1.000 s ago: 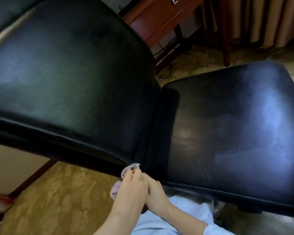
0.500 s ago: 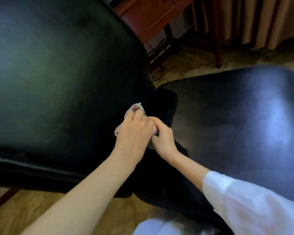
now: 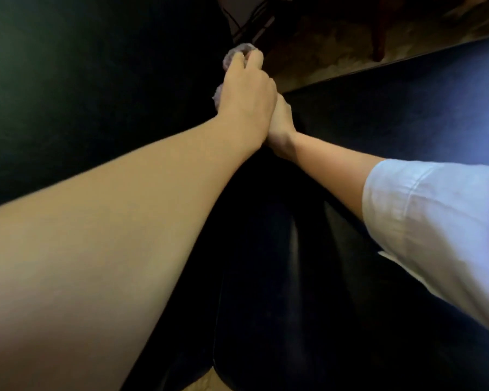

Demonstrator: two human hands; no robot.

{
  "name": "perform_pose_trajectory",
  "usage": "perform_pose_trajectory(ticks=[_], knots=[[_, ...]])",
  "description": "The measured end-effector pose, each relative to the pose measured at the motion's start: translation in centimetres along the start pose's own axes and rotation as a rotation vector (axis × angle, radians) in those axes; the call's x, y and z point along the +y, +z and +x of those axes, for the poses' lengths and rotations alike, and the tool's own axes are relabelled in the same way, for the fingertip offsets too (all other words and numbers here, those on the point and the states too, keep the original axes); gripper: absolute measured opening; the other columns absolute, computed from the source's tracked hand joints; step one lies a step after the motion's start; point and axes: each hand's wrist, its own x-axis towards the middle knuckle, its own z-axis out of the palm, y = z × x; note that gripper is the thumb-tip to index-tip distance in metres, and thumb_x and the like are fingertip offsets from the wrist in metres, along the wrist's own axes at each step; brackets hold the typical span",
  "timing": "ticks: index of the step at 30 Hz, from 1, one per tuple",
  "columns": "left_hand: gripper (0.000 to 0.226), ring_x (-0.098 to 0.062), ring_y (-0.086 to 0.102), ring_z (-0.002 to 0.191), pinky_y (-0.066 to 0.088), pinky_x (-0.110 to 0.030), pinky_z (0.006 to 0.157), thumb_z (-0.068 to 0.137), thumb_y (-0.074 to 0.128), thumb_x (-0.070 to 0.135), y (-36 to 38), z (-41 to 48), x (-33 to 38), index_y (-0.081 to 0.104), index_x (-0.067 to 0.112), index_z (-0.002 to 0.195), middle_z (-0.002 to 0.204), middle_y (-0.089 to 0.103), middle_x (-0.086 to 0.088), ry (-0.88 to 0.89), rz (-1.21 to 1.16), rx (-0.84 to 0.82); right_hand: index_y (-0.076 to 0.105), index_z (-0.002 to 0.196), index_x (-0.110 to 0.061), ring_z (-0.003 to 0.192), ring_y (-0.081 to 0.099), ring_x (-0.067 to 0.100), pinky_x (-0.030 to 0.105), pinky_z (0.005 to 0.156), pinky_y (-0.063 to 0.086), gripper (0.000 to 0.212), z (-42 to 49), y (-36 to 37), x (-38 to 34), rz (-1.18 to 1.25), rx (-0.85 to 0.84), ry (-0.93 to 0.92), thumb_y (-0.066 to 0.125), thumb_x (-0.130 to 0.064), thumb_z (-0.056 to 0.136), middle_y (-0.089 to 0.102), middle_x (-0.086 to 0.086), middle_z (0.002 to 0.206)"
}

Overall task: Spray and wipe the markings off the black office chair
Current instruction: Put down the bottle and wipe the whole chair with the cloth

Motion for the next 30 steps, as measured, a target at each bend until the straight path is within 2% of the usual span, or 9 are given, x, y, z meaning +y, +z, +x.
perform_pose_trajectory(ticks=[2, 4, 6, 9, 12, 14, 19, 26, 30], knots=[[0.027, -0.048, 0.042, 0.111, 0.035, -0.055, 0.098, 0.06, 0.042, -0.003, 0.7, 0.2, 0.9, 0.046, -0.03, 0.065, 0.07, 0.045, -0.05, 0.02, -0.045, -0.018, 0.056, 0.109, -0.019, 0.082, 0.05, -0.003, 0.007, 0.065, 0.038, 0.015, -0.1, 0.3, 0.2, -0.045, -0.027, -0.021, 0.045, -0.018, 0.101, 0.057, -0.012, 0.093], [0.034, -0.045, 0.041, 0.114, 0.035, -0.048, 0.096, 0.068, 0.041, -0.002, 0.3, -2.3, -1.1, 0.049, -0.032, 0.081, 0.083, 0.047, -0.048, 0.016, -0.118, 0.025, 0.055, 0.115, -0.018, 0.094, 0.048, 0.003, 0.009, 0.068, 0.03, 0.019, -0.8, 0.1, -0.3, -0.124, -0.063, -0.037, 0.045, -0.022, 0.101, 0.053, -0.01, 0.101], [0.037, -0.04, 0.04, 0.117, 0.031, -0.039, 0.087, 0.081, 0.036, 0.002, 0.8, -4.1, -2.3, 0.056, -0.013, 0.109, 0.107, 0.049, -0.037, 0.085, -0.078, 0.125, 0.057, 0.116, -0.018, 0.099, 0.049, 0.007, 0.01, 0.069, 0.028, 0.02, -1.9, 0.3, -0.6, -0.155, -0.143, -0.056, 0.047, -0.023, 0.1, 0.056, -0.006, 0.105], [0.045, -0.044, 0.039, 0.116, 0.034, -0.047, 0.093, 0.082, 0.03, 0.002, 2.0, -7.3, -3.0, 0.057, -0.005, 0.117, 0.096, 0.045, -0.05, -0.017, 0.107, 0.175, 0.061, 0.115, -0.018, 0.098, 0.056, 0.01, 0.012, 0.068, 0.029, 0.02, -5.2, 1.2, -1.0, -0.157, -0.184, -0.089, 0.051, -0.024, 0.098, 0.065, -0.001, 0.108], [0.037, -0.033, 0.037, 0.125, 0.035, -0.042, 0.099, 0.097, 0.042, 0.023, 3.8, -11.6, -4.2, 0.055, 0.005, 0.126, 0.131, 0.053, -0.018, 0.137, 0.21, 0.296, 0.059, 0.119, -0.017, 0.097, 0.053, 0.005, 0.009, 0.072, 0.03, 0.022, -10.4, 1.9, -2.0, -0.093, -0.237, -0.064, 0.053, -0.02, 0.098, 0.057, -0.011, 0.102], [0.037, -0.03, 0.037, 0.127, 0.035, -0.04, 0.101, 0.099, 0.041, 0.027, 4.7, -15.6, -6.0, 0.053, 0.012, 0.131, 0.134, 0.052, -0.011, 0.245, 0.178, 0.319, 0.058, 0.123, -0.015, 0.097, 0.05, 0.003, 0.007, 0.072, 0.03, 0.027, -14.7, 1.8, -2.7, -0.05, -0.267, -0.068, 0.053, -0.016, 0.097, 0.057, -0.01, 0.104], [0.031, -0.029, 0.04, 0.12, 0.037, -0.038, 0.096, 0.098, 0.04, 0.023, 5.6, -24.6, -5.9, 0.058, 0.014, 0.121, 0.122, 0.058, -0.008, 0.26, 0.19, 0.154, 0.059, 0.121, -0.017, 0.079, 0.052, -0.005, -0.003, 0.06, 0.035, 0.032, -24.7, 1.9, -3.5, -0.004, -0.351, 0.027, 0.062, -0.014, 0.09, 0.054, -0.022, 0.089], [0.029, -0.029, 0.038, 0.118, 0.035, -0.039, 0.101, 0.096, 0.042, 0.017, 7.8, -36.4, -6.5, 0.056, 0.012, 0.122, 0.121, 0.056, -0.007, 0.272, 0.105, 0.154, 0.059, 0.111, -0.018, 0.079, 0.055, -0.018, 0.005, 0.06, 0.041, 0.031, -36.3, 1.1, -5.7, 0.152, -0.373, 0.052, 0.059, 0.001, 0.087, 0.061, -0.018, 0.086], [0.026, -0.031, 0.036, 0.12, 0.032, -0.042, 0.103, 0.097, 0.041, 0.019, 9.0, -41.3, -9.4, 0.048, 0.014, 0.121, 0.124, 0.052, -0.007, 0.283, -0.004, 0.164, 0.055, 0.109, -0.023, 0.083, 0.06, -0.003, 0.016, 0.07, 0.048, 0.038, -40.9, 1.1, -8.2, 0.276, -0.37, 0.033, 0.056, 0.004, 0.082, 0.066, -0.006, 0.093]])
